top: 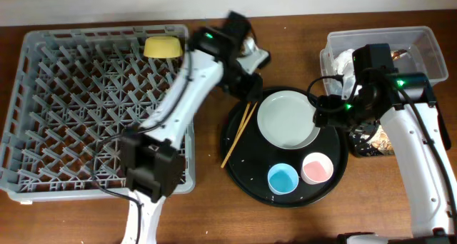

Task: Sort waste into correct bins and load items into the dishwasher rack
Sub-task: 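Grasp the white plate with the left gripper and stand it in the rack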

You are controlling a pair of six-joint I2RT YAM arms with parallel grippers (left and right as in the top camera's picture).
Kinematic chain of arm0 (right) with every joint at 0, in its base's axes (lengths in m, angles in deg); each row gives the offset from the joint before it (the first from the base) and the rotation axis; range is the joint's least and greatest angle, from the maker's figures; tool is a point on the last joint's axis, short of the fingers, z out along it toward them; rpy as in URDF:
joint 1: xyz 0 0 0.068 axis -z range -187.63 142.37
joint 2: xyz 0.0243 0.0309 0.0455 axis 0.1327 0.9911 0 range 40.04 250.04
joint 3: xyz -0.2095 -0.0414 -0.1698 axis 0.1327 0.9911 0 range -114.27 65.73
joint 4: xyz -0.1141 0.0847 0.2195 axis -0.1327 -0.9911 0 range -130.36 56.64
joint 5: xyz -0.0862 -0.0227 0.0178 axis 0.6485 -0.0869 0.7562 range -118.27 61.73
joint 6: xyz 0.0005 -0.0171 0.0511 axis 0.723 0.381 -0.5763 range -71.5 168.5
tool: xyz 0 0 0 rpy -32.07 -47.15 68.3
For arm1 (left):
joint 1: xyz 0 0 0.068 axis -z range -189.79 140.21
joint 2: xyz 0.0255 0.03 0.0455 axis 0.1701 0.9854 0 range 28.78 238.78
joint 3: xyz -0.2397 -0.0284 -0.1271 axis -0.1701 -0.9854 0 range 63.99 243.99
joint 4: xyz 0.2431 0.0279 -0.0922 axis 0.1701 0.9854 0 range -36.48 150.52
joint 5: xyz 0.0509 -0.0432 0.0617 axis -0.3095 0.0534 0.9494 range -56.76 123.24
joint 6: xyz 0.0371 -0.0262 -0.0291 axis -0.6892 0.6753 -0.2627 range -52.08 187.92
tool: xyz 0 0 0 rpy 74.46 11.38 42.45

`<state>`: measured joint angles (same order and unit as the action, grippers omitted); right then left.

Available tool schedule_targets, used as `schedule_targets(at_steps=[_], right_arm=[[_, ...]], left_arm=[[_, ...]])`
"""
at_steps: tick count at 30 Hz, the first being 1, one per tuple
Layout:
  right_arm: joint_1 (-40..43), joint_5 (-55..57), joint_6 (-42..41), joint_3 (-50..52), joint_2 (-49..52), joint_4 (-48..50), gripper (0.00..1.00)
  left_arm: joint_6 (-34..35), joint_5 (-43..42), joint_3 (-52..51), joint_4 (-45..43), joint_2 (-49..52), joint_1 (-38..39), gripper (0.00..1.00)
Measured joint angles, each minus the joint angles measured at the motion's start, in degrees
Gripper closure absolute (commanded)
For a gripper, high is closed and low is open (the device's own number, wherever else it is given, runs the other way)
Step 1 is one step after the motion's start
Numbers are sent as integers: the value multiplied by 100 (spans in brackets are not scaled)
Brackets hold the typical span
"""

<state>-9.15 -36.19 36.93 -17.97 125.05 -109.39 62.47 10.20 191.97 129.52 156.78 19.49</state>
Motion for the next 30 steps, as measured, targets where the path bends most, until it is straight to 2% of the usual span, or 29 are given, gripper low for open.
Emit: schedule_targets(at_steps=[2, 3, 6, 9, 12, 15, 17, 23, 26, 28, 30], right_arm=[[0, 0, 0, 0, 0, -2, 16], [0, 0, 0, 0, 0, -11, 15], [0, 0, -2, 0, 0, -4, 16], [0, 0, -2, 0, 0, -4, 16], [0, 0, -2, 0, 0, -4, 16], [0, 0, -2, 0, 0, -4, 15], [0, 0, -2, 0, 0, -2, 15], [0, 0, 0, 0, 0, -4, 15], [0, 0, -2, 0, 0, -7, 15], [0, 0, -2, 0, 0, -2, 16], [0, 20, -2, -9, 0, 0, 15]], left_arm=[[850, 57, -1355, -1561, 68, 345, 63], [1333, 278, -1816, -2002, 118, 494, 63], [2566, 1504, -2245, -2424, 122, 868, 63], [2806, 1805, -2247, -2474, 190, 892, 67], [2892, 1882, -2247, -2487, 354, 903, 80], [2914, 1906, -2249, -2581, 369, 1088, 81], [2914, 1904, -2249, -2597, 407, 1228, 98], [2859, 1858, -2179, -2675, 463, 1222, 99], [2385, 2090, -1279, -1797, 599, 1152, 99], [2127, 2562, -232, -1176, 658, 876, 100], [1674, 2918, 1174, -83, 741, 398, 100]])
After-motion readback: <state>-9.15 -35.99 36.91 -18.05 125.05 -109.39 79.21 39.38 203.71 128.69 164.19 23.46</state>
